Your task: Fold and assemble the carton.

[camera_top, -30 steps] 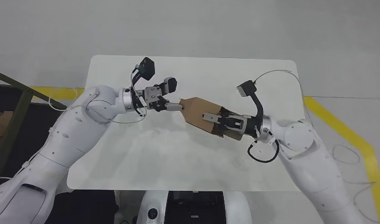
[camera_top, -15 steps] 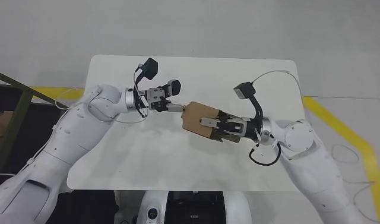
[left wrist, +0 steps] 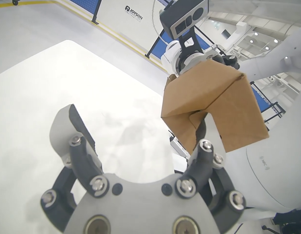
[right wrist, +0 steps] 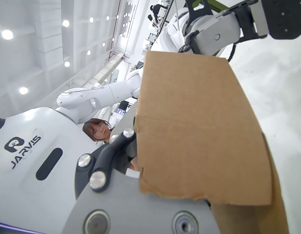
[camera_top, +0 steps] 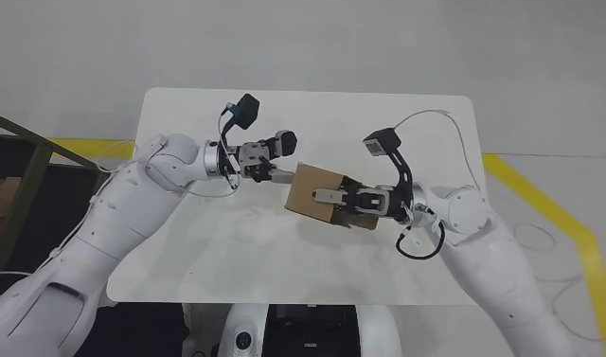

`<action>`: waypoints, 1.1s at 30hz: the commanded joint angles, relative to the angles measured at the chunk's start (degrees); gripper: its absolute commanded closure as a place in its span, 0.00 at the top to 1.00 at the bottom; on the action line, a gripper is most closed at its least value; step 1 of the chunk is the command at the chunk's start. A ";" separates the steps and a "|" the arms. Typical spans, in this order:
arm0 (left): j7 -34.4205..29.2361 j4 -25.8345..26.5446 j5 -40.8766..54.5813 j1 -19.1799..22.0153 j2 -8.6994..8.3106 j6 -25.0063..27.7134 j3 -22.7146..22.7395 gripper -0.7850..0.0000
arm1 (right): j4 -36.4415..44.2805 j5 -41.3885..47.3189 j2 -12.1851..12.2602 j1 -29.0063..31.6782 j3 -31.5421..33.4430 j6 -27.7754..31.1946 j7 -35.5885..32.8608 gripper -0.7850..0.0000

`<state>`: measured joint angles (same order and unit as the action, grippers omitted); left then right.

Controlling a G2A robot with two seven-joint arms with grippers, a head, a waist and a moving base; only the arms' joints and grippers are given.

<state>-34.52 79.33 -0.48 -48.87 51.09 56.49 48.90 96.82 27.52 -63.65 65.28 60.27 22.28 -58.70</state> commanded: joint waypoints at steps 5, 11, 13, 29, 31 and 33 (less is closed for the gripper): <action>-2.69 -0.40 4.51 0.15 0.09 1.28 -0.70 1.00 | -1.70 2.61 -0.40 -0.94 -0.82 1.19 -0.89 0.00; -5.67 -0.08 7.55 0.42 0.01 1.51 -0.97 1.00 | -2.70 3.97 -0.66 -1.35 -1.16 1.89 -1.58 0.00; -6.13 0.04 7.91 0.49 0.01 1.51 -0.89 1.00 | -2.91 4.19 -0.73 -1.46 -1.28 2.10 -1.81 0.00; -6.65 1.40 7.27 0.60 0.57 1.03 -0.83 1.00 | -3.71 4.98 -1.07 -1.69 -1.35 2.66 -2.94 0.00; -6.31 1.09 7.03 0.59 0.58 1.07 -0.43 1.00 | -3.74 5.02 -1.07 -1.61 -1.20 2.68 -3.09 0.00; -5.43 0.32 6.38 0.43 0.44 1.36 0.64 1.00 | -3.92 4.76 -1.03 -1.53 -0.92 2.56 -3.13 0.00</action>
<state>-40.50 80.11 6.29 -48.33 51.63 57.66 48.89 93.02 32.50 -64.71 63.72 59.19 24.96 -61.81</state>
